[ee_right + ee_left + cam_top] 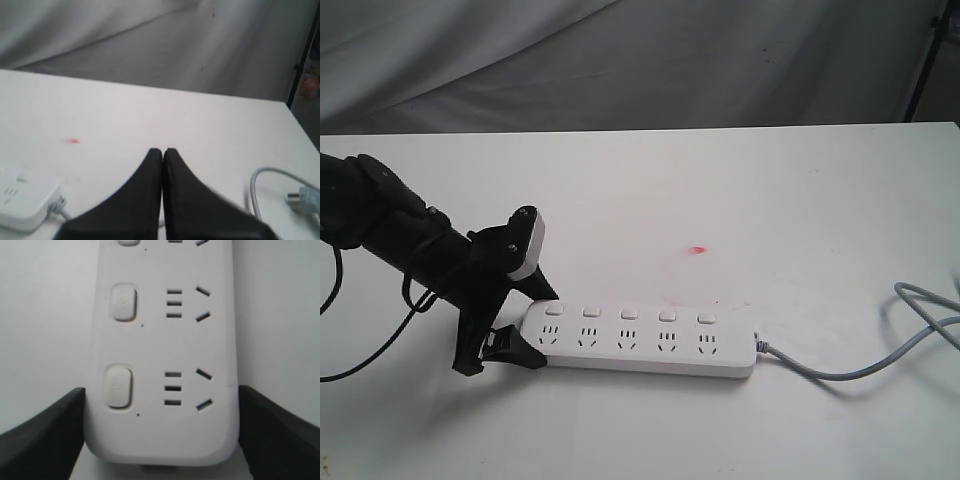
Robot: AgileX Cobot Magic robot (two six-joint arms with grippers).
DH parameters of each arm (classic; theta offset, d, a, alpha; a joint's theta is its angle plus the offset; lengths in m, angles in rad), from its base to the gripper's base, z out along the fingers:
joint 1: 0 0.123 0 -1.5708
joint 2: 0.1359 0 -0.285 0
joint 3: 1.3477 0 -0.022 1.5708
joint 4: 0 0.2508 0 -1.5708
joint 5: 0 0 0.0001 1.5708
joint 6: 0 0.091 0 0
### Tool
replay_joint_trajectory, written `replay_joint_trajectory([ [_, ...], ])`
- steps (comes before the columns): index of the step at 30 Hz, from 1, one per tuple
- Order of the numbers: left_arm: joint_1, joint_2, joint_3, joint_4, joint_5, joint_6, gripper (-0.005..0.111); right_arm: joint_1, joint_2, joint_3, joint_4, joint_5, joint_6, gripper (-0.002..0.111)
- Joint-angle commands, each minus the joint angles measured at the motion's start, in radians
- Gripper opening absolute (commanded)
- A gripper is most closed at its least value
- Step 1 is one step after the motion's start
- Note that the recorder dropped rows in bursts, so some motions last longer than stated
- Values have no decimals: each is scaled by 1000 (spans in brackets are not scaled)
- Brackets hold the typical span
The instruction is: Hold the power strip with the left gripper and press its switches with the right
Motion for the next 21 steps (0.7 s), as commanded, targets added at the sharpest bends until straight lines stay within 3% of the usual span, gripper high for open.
replay_joint_trajectory([
  [1, -5, 3, -4, 3, 6, -4, 6, 4, -6, 3, -3, -201, -6, 0],
  [11, -5, 3, -4, 3, 6, -4, 6, 4, -6, 3, -3, -644, -6, 0],
  [21, -5, 3, -4, 3, 6, -4, 6, 4, -6, 3, -3, -689, 23, 0],
])
